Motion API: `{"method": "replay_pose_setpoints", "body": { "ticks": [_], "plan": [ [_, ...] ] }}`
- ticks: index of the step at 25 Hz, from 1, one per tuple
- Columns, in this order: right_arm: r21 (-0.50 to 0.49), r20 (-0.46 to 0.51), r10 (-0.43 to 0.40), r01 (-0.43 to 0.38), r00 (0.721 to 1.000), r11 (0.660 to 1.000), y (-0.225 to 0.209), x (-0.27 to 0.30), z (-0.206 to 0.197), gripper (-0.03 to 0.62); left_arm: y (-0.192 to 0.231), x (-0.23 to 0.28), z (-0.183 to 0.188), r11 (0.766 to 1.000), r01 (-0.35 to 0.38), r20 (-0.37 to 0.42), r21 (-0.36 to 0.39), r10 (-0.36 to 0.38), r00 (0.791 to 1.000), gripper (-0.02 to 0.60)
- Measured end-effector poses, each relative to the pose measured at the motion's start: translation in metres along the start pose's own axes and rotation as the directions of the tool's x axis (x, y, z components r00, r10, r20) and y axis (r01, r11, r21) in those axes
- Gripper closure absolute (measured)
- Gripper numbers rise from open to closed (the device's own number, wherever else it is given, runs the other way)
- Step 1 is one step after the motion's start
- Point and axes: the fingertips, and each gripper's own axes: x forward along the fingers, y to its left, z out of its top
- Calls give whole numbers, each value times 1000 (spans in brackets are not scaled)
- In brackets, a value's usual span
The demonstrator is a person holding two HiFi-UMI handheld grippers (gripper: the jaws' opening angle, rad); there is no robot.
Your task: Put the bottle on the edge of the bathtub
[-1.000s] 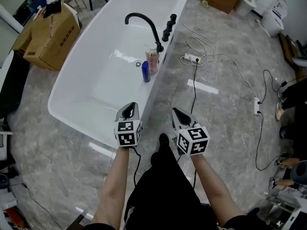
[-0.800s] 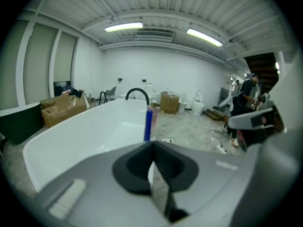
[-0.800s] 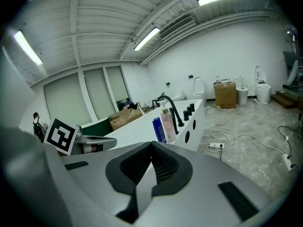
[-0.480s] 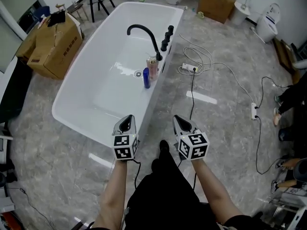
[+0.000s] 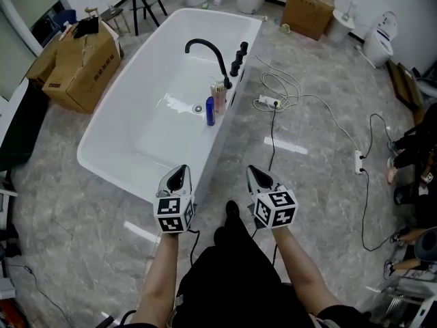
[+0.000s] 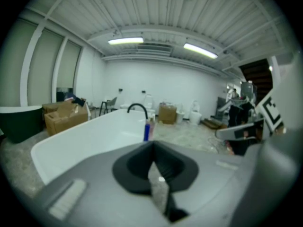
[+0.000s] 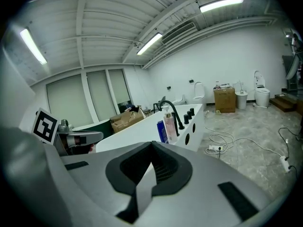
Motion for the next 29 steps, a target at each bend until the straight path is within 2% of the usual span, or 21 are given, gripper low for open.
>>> {"method": "replay_pose_setpoints", "body": {
  "ticks": [29],
  "plan": [
    [-28, 45, 49, -48, 998, 998, 27, -28, 6, 591, -12, -41, 10, 1000, 5, 51, -3, -5, 999, 574]
  ]
}}
